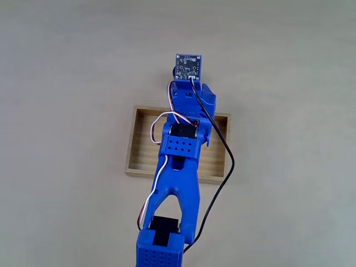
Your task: Place the black cylinder in the wooden box then return to rest.
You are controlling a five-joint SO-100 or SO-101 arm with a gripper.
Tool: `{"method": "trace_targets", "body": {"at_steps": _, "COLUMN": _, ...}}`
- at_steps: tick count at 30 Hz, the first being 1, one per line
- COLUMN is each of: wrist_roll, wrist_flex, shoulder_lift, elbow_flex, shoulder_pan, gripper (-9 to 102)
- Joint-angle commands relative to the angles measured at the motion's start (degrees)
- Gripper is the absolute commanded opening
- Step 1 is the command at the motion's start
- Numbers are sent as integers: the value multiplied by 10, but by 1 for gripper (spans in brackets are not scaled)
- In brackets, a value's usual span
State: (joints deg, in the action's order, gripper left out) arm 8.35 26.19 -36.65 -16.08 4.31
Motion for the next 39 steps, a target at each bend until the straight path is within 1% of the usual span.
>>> {"method": "trace_targets", "body": {"at_steps": 1, "wrist_roll": 4, "wrist_flex": -20, "shoulder_lift": 15, "elbow_flex": -83, "shoulder_pan": -3, "gripper": 36}}
{"method": "trace_targets", "body": {"at_steps": 33, "wrist_roll": 11, "wrist_flex": -21, "shoulder_lift": -117, "elbow_flex": -250, "shoulder_pan": -17, "gripper": 35}}
{"method": "trace_targets", "body": {"at_steps": 39, "wrist_roll": 11, "wrist_flex": -21, "shoulder_lift": -130, "elbow_flex": -261, "shoulder_pan": -18, "gripper": 31}}
